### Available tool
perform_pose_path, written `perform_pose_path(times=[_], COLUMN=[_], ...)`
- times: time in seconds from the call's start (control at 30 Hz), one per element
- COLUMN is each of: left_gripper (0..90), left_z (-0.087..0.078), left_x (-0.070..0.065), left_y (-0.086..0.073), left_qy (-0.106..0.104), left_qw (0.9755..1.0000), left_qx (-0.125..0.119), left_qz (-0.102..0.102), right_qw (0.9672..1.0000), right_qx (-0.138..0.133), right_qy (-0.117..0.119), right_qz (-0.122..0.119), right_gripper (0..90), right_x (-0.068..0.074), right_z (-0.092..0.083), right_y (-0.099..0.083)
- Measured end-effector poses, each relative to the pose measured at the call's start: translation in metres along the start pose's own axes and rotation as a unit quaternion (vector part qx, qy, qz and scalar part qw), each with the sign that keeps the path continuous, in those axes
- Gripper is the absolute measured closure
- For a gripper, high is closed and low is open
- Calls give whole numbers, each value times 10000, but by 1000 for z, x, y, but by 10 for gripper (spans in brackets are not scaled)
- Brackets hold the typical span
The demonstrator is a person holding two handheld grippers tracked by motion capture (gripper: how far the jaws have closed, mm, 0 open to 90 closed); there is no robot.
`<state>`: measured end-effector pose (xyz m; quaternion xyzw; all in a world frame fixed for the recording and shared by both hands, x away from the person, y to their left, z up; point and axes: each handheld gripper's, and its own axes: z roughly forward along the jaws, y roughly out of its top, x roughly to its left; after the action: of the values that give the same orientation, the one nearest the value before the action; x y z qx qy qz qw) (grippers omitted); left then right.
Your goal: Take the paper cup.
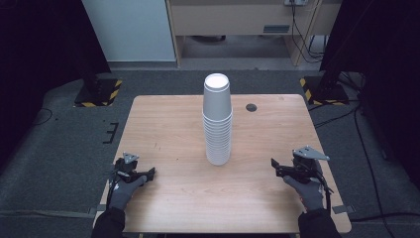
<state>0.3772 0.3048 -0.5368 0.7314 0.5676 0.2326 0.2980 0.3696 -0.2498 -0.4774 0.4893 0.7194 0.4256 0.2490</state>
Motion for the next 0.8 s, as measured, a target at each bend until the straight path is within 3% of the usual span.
perform_pose_path(times=[0.1,0.4,0.6,0.73,0.8], left_gripper=[4,1,0,0,0], left_z=[0,1,1,1,1], left_x=[0,1,1,1,1], left_y=[0,1,1,1,1], left_qy=[-7,-20,-26,-27,-26], left_qw=[10000,10000,10000,10000,10000], left_qx=[8,17,19,20,18], left_qz=[11,29,35,36,35], right_qw=[9998,9984,9975,9956,9931], right_qx=[-219,-524,-636,-818,-1039], right_qy=[37,174,319,453,542], right_qz=[12,142,48,17,-1], right_gripper=[95,102,115,120,122], right_x=[3,9,21,26,32], right_z=[-6,-17,-25,-31,-37], right_y=[11,29,44,55,67])
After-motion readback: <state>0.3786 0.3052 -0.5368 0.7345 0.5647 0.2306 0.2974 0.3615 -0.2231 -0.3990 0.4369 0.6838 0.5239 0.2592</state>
